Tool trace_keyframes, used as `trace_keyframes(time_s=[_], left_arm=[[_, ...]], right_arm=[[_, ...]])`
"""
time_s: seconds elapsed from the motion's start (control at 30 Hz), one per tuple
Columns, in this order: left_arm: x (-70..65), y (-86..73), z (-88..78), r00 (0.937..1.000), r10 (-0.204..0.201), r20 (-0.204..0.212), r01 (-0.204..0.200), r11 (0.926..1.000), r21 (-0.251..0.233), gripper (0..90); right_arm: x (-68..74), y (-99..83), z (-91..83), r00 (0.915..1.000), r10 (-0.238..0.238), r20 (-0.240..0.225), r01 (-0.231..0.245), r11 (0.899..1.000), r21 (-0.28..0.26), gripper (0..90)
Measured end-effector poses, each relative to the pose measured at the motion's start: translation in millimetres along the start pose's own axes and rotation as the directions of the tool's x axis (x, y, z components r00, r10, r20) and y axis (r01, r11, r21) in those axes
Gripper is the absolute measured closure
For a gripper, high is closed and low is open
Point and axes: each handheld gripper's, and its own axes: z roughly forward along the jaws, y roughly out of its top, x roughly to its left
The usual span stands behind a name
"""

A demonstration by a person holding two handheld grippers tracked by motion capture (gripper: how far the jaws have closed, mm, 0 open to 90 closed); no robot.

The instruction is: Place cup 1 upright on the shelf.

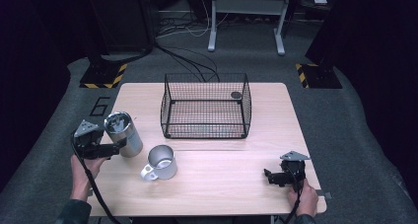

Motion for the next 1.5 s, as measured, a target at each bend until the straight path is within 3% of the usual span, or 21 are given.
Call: trace_keyframes(time_s=[0.1,0.77,1.1,1.4,1.5], left_arm=[[2.4,3.3,3.0,0.9999,-0.015,0.004,0.015,0.9999,-0.006,0.0],[7.2,16.5,25.7,0.9994,-0.007,-0.035,0.006,0.9997,-0.022,1.8],[3.8,16.4,33.1,0.9981,0.006,-0.061,-0.009,0.9992,-0.039,1.7],[5.5,14.8,34.4,0.9987,0.019,-0.048,-0.022,0.9983,-0.053,2.9],[4.7,16.2,33.7,0.9978,0.040,-0.053,-0.043,0.9981,-0.045,3.3]], right_arm=[[0.0,0.2,0.0,1.0000,0.000,0.000,0.000,1.000,0.000,0.0],[0.2,0.2,0.0,1.0000,0.002,0.000,-0.002,1.000,0.001,0.0],[0.3,0.2,0.0,1.0000,0.003,-0.001,-0.003,1.000,0.001,0.0],[0.1,0.1,0.0,1.0000,0.001,0.000,-0.001,1.000,0.000,0.0],[0.3,0.2,0.0,1.0000,0.003,0.000,-0.003,1.000,0.001,0.0]])
